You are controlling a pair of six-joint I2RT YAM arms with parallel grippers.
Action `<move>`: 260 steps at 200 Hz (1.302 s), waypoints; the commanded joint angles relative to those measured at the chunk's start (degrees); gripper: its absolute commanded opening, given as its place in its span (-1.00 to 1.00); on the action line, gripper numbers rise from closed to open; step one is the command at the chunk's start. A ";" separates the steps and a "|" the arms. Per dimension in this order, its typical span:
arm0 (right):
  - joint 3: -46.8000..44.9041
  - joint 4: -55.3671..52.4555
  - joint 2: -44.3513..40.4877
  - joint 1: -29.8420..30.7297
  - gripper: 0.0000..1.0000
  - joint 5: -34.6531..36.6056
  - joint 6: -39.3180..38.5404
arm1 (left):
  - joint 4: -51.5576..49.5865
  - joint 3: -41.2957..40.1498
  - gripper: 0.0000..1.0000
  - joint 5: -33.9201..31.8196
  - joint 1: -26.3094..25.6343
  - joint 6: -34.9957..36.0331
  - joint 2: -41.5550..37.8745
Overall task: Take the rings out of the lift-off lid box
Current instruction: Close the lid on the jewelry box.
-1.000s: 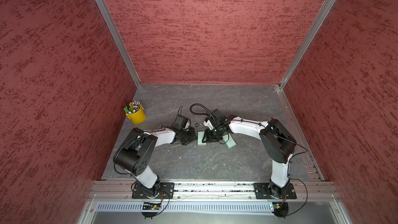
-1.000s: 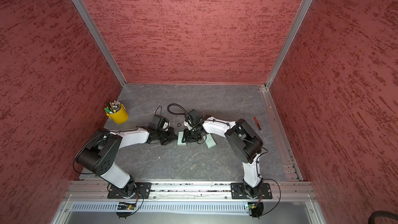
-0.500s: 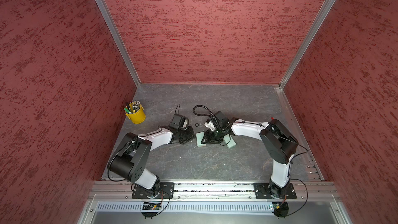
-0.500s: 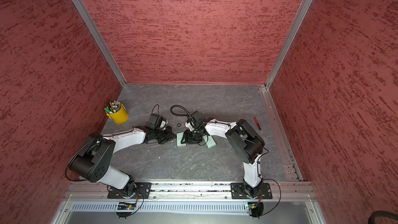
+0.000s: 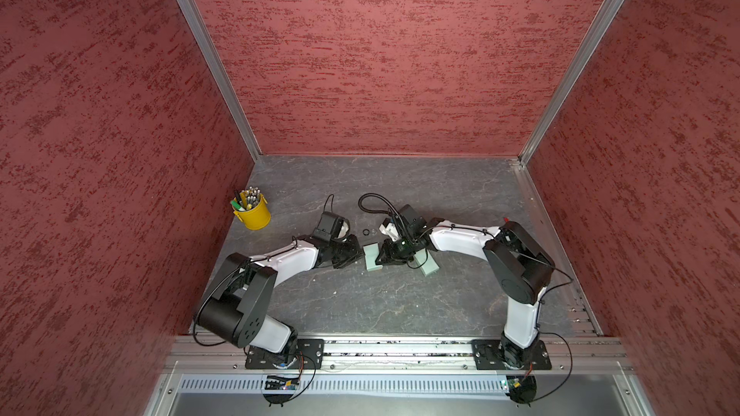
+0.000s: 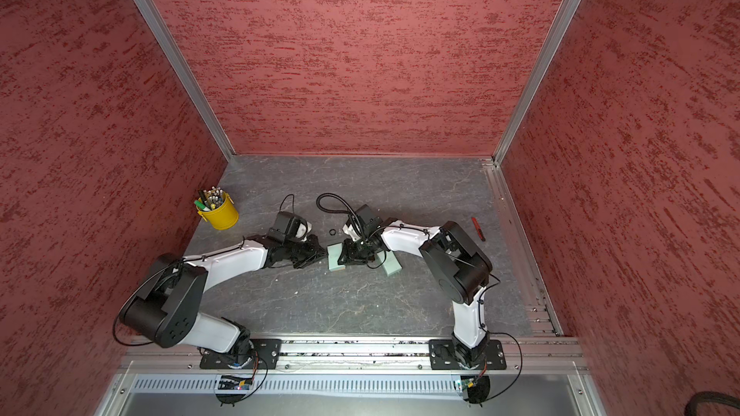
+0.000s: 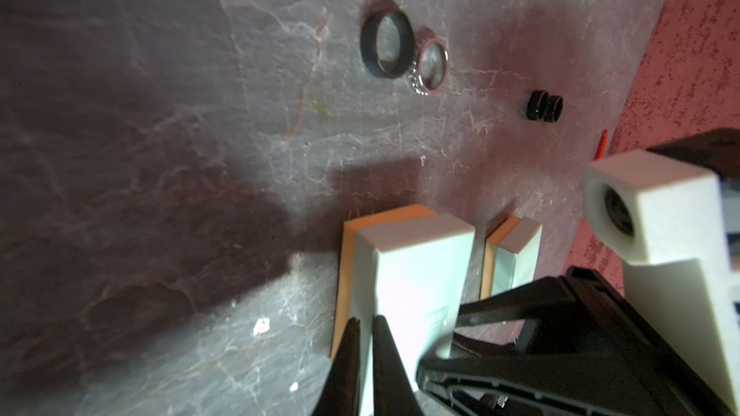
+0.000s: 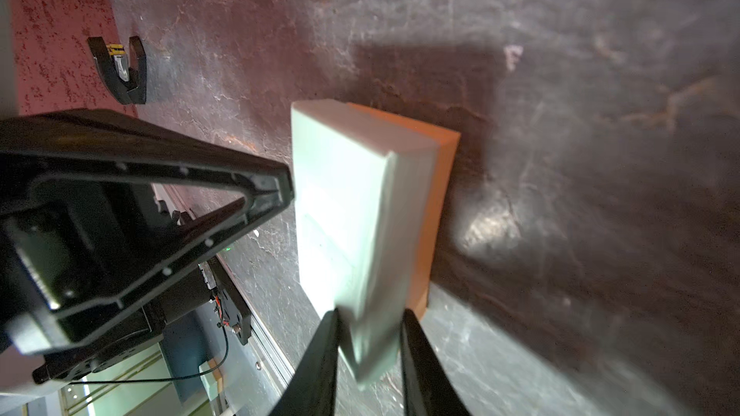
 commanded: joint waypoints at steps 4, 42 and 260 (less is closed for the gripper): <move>-0.86 1.60 -1.65 -0.37 -0.47 -0.31 0.43 | 0.19 -1.47 -0.66 0.83 0.14 -0.91 -3.60; 0.24 -0.42 -2.61 -0.39 0.05 0.88 -0.69 | 0.01 -1.42 -0.55 1.23 0.34 -0.82 -5.23; -2.63 2.09 -1.40 -1.95 -0.67 1.87 -0.71 | -0.12 2.78 -0.57 0.07 -2.17 0.65 4.48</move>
